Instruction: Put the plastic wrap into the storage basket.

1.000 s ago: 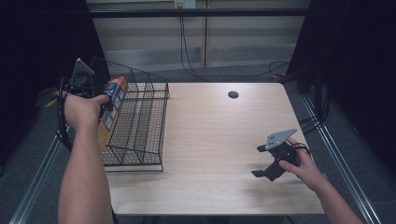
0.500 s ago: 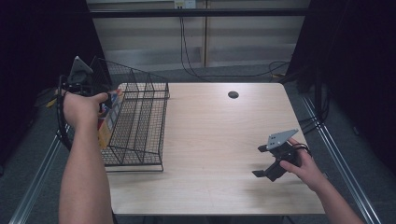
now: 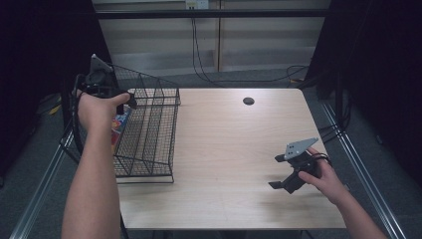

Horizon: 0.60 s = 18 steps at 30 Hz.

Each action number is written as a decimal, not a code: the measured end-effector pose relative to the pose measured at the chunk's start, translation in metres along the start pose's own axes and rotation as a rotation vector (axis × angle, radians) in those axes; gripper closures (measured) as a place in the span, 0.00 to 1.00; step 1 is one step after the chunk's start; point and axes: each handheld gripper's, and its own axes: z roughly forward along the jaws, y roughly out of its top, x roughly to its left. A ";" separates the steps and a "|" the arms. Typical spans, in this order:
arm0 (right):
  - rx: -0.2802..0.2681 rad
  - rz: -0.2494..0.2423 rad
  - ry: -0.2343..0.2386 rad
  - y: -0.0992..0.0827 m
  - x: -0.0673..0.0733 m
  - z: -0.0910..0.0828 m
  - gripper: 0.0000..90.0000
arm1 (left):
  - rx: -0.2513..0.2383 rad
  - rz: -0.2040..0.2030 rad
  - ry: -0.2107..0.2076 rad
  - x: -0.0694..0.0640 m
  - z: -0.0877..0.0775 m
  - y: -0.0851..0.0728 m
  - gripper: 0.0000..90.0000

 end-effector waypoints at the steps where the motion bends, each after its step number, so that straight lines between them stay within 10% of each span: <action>1: 0.001 0.000 0.002 0.000 0.000 0.000 0.03 | 0.006 0.007 -0.006 -0.003 0.001 0.000 0.23; 18: -0.008 0.010 -0.006 -0.003 0.000 -0.002 0.03 | -0.040 0.146 -0.141 -0.052 0.012 0.001 0.10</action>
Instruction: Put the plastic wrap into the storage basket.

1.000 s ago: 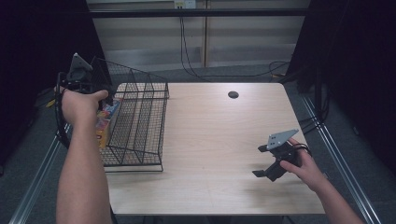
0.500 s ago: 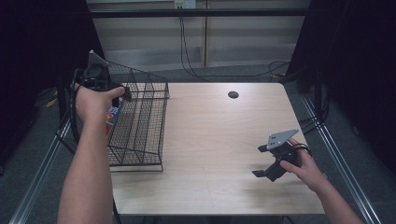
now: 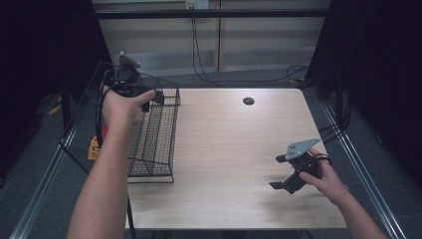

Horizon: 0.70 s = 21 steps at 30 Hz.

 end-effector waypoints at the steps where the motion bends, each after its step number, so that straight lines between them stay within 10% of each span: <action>1: 0.000 0.000 0.000 0.000 0.000 0.000 0.03 | 0.000 0.000 0.000 0.000 0.000 0.000 0.09; 21: 0.002 0.004 -0.010 -0.005 0.001 0.004 0.03 | 0.013 0.144 -0.107 -0.047 0.028 -0.011 0.05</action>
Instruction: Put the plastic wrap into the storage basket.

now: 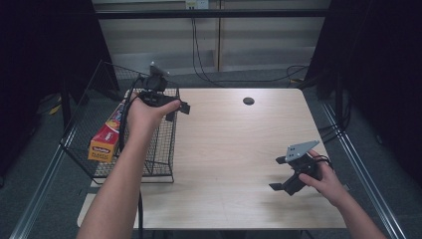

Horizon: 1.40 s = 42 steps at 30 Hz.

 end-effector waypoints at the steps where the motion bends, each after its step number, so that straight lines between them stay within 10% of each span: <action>1: 0.000 0.000 0.000 0.000 0.000 0.000 0.03 | 0.004 0.007 0.000 -0.002 0.002 -0.001 0.05; 42: 0.045 0.000 -0.014 -0.013 0.002 0.014 0.03 | 0.045 0.146 -0.150 -0.048 0.078 -0.043 0.05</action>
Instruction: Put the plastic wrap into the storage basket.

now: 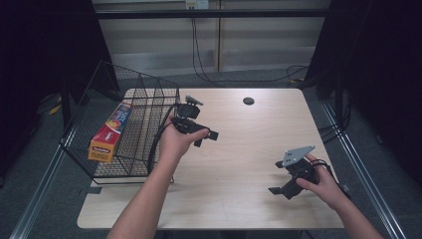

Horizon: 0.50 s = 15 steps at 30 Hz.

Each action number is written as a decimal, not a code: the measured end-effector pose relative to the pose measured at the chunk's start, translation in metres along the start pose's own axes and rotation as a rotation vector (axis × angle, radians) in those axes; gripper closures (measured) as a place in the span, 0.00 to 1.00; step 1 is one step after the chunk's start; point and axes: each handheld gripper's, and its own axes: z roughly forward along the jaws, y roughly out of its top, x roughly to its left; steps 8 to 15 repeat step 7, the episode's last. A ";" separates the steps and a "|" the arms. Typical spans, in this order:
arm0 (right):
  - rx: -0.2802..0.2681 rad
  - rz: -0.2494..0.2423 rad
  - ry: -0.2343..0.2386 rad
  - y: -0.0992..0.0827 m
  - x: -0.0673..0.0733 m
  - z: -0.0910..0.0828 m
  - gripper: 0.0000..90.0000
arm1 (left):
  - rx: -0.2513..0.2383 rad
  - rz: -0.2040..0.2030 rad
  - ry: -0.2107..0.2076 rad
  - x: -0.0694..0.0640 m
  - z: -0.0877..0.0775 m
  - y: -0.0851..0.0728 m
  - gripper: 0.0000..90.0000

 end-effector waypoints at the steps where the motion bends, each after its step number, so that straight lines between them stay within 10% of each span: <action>1: 0.007 -0.003 -0.003 0.000 0.000 0.000 0.03 | -0.008 0.003 -0.011 -0.002 0.004 -0.003 0.05; 15: 0.029 0.004 0.001 -0.004 0.000 0.005 0.03 | 0.003 0.039 -0.015 -0.008 0.018 -0.011 0.05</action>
